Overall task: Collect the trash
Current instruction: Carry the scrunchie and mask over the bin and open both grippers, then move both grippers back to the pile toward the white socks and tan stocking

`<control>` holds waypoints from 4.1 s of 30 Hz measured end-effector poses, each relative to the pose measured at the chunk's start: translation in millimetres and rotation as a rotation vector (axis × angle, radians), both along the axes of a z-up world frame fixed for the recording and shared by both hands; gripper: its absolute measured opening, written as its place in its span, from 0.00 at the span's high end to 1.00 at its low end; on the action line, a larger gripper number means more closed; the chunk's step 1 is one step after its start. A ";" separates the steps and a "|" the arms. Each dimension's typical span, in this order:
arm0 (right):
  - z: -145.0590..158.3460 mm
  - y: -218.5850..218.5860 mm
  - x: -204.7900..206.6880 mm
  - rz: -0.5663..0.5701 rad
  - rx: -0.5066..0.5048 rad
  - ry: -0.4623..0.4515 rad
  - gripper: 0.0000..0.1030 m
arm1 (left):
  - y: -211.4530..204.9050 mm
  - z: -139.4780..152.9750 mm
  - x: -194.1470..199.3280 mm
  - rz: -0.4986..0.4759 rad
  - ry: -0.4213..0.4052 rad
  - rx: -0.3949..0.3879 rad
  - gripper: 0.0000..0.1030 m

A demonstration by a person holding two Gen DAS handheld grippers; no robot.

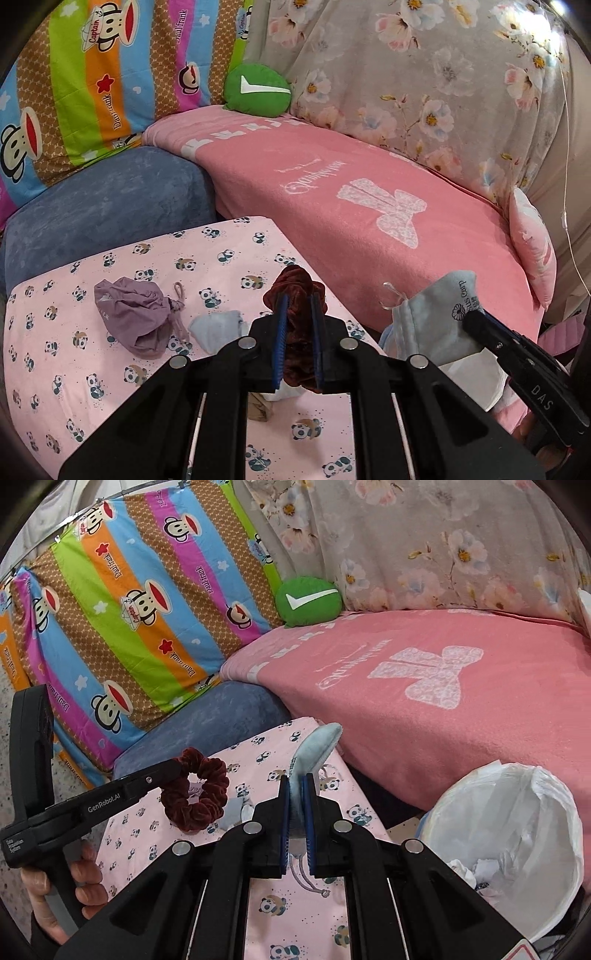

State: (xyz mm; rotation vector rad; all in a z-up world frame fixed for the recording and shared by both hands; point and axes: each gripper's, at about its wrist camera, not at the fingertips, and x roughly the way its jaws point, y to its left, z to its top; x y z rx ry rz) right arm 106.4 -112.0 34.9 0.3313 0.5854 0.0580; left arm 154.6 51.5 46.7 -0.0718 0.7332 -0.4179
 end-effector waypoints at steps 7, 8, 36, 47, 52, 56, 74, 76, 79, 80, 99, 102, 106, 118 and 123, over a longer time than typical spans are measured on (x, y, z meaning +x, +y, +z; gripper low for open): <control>6.2 -39.3 -27.1 -0.067 0.019 -0.015 0.92 | -38.6 3.7 -16.7 -0.069 -0.005 0.002 0.89; 6.6 -44.6 -30.1 -0.076 0.021 -0.016 0.92 | -43.7 3.8 -18.9 -0.078 -0.005 0.003 0.89; -12.9 -153.6 -91.4 -0.259 0.045 0.018 0.91 | -178.0 -12.1 -58.3 -0.301 0.064 0.020 0.87; -16.0 -161.8 -101.0 -0.310 0.059 0.015 0.68 | -183.0 -10.2 -63.0 -0.245 0.032 -0.018 0.29; -14.0 -159.2 -100.6 -0.302 0.045 0.014 0.67 | -179.8 -8.8 -65.0 -0.235 0.007 0.028 0.29; -11.1 -151.5 -99.8 -0.280 0.029 0.010 0.66 | -168.0 -9.7 -65.5 -0.205 -0.001 0.043 0.29; -22.6 -75.4 -71.3 -0.119 0.005 0.058 0.57 | -60.4 -44.1 -52.9 0.015 0.086 0.016 0.29; -25.2 -65.6 -66.8 -0.099 0.000 0.068 0.57 | -47.4 -49.9 -50.7 0.041 0.099 0.010 0.29; -30.2 -48.6 -60.1 -0.073 -0.009 0.083 0.55 | -27.7 -59.4 -48.2 0.079 0.118 0.011 0.27; -33.0 -41.8 -57.1 -0.063 -0.011 0.089 0.53 | -21.8 -62.7 -47.4 0.090 0.125 0.013 0.26; -101.0 58.8 33.3 0.100 -0.003 0.252 0.45 | 72.2 -117.1 -26.5 0.233 0.216 0.047 0.25; -112.6 67.8 48.7 0.105 -0.008 0.280 0.45 | 79.1 -123.1 -21.4 0.238 0.230 0.044 0.25; -125.7 75.6 64.5 0.114 -0.015 0.309 0.45 | 86.0 -129.3 -15.9 0.241 0.243 0.037 0.25; -142.2 58.6 66.4 0.044 -0.021 0.329 0.92 | 73.9 -136.3 -8.2 0.191 0.251 0.040 0.25; -136.7 40.2 56.1 0.001 0.010 0.314 0.92 | 52.3 -137.6 -3.1 0.143 0.248 0.043 0.21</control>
